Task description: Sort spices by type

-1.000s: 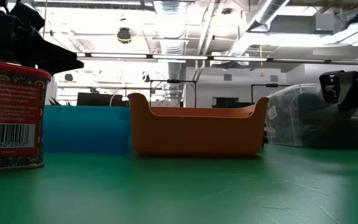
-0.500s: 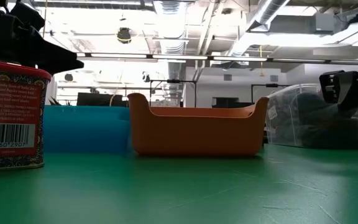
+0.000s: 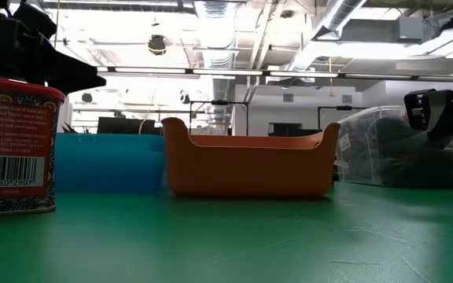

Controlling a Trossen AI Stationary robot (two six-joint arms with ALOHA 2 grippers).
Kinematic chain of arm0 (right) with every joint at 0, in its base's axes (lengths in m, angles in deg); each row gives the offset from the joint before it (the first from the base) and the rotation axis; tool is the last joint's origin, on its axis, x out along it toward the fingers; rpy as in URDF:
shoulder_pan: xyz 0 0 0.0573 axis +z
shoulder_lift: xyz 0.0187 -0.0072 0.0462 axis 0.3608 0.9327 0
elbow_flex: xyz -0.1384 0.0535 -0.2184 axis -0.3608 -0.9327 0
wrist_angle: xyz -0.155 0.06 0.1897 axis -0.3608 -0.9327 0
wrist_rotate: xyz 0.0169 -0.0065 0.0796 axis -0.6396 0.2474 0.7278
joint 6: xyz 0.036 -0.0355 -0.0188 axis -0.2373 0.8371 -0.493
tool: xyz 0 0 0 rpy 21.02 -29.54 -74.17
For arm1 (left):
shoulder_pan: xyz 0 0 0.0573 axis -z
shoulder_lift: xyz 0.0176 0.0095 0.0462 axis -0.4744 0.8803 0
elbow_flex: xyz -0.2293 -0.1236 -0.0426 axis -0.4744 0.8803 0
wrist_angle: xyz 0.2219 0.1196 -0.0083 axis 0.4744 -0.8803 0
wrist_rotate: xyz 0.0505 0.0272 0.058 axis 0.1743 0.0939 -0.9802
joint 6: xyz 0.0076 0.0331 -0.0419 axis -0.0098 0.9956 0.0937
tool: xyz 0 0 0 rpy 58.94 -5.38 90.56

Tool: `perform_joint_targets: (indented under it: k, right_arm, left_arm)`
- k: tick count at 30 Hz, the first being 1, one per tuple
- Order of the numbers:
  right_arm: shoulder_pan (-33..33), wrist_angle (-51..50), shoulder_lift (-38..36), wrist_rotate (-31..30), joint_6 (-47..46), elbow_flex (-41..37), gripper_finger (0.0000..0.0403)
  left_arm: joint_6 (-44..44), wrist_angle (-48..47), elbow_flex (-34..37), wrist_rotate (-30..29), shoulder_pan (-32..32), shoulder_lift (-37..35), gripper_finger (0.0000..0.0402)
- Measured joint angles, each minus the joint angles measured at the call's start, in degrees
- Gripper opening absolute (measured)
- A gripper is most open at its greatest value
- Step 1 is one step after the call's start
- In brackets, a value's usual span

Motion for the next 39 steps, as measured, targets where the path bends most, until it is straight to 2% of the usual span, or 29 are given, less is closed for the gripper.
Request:
perform_joint_targets:
  k: [39]
  right_arm:
    - [0.02, -0.01, -0.01, -0.01, 0.01, 0.0, 0.0301]
  left_arm:
    - [0.0, -0.01, 0.02, 0.0, 0.0, 0.0, 0.0245]
